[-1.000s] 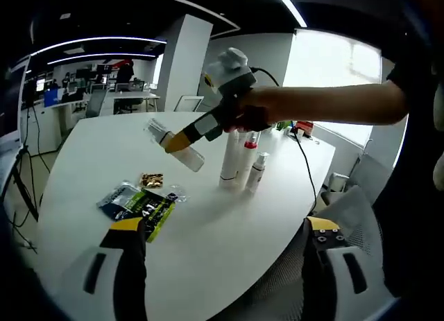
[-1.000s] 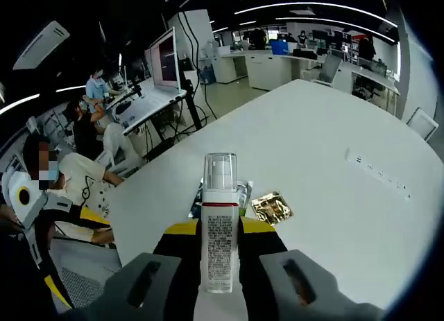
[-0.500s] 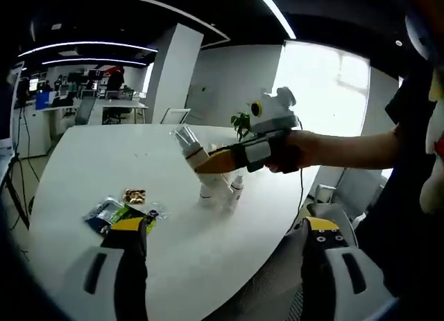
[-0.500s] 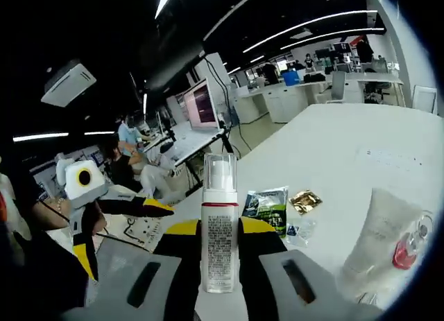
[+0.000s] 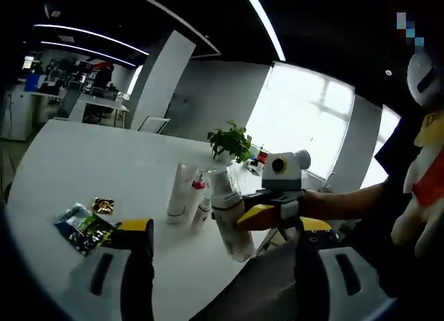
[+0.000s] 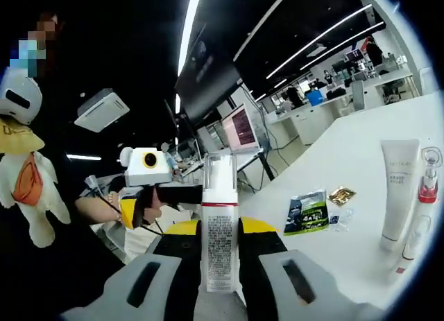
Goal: Arrange the skincare products in the storage area until every visible bottle or jar stands upright without overlapping.
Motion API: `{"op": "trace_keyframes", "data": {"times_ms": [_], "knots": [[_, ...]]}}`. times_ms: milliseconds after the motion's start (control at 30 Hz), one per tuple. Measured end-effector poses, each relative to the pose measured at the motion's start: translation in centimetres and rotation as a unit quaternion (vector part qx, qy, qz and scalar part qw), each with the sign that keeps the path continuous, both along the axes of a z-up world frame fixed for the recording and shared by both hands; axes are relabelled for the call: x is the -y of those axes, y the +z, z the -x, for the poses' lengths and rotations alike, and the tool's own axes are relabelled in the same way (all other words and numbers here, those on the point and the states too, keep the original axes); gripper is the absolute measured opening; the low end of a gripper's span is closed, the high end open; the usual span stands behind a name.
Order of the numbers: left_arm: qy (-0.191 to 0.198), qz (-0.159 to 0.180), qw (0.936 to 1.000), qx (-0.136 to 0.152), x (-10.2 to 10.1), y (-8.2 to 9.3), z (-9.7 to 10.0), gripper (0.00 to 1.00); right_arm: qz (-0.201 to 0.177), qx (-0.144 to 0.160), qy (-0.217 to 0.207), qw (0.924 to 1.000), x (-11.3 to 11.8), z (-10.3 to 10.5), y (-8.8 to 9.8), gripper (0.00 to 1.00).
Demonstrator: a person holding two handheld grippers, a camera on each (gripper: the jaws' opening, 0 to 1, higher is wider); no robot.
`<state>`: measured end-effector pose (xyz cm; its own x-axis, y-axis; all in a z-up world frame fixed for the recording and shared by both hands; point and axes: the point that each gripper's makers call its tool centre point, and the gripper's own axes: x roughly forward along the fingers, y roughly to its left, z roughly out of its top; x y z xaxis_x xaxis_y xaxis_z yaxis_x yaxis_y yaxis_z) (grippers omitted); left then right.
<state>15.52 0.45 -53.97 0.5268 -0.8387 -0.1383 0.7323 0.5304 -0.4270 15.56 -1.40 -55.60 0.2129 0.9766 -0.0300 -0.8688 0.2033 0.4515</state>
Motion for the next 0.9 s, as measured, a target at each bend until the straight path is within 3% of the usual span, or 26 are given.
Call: {"op": "trace_keyframes", "data": {"times_ms": [67, 267, 500, 900], "knots": [[-0.006, 0.010, 0.9999, -0.003, 0.3, 0.3, 0.1, 0.69, -0.025, 0.006, 0.017, 0.9995, -0.4, 1.3, 0.9, 0.19], [-0.040, 0.033, 0.9986, -0.009, 1.5, 1.3, 1.0, 0.52, -0.083, -0.019, 0.065, 0.9943, -0.7, 3.4, 2.0, 0.19], [-0.067, 0.028, 0.9972, -0.019, 3.3, 1.5, 1.8, 0.43, -0.079, -0.015, 0.091, 0.9926, -0.9, 4.3, 2.0, 0.19], [-0.076, 0.047, 0.9956, -0.030, 4.0, 2.0, 2.6, 0.22, -0.081, -0.036, 0.106, 0.9904, -1.1, 4.4, 2.1, 0.20]]}}
